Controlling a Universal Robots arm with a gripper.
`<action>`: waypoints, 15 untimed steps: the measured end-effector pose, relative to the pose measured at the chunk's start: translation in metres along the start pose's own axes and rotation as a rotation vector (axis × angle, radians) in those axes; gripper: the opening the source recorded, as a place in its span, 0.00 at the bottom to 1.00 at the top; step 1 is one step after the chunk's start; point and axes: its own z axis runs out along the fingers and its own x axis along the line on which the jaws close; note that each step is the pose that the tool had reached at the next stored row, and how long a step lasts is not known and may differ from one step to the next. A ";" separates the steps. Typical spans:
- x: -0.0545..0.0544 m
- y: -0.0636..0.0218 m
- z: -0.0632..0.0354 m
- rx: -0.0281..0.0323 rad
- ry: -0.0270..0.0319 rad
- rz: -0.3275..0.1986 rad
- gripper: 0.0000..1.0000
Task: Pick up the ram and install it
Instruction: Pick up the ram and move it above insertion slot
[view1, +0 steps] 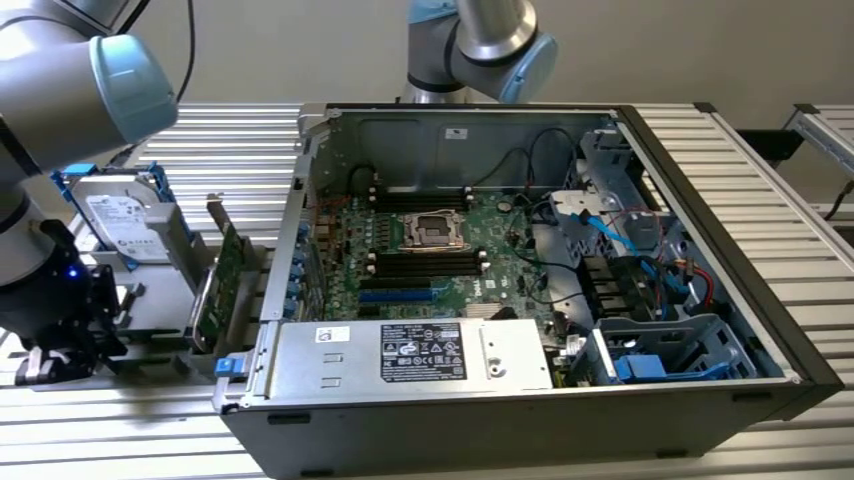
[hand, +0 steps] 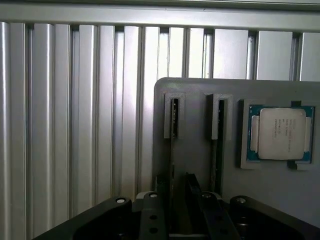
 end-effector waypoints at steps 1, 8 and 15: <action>0.000 -0.0004 0.0000 -0.0009 0.0000 0.000 0.30; 0.000 -0.0014 0.0001 -0.0025 -0.0001 0.000 0.30; 0.000 -0.0015 0.0004 -0.0007 -0.0001 0.000 0.15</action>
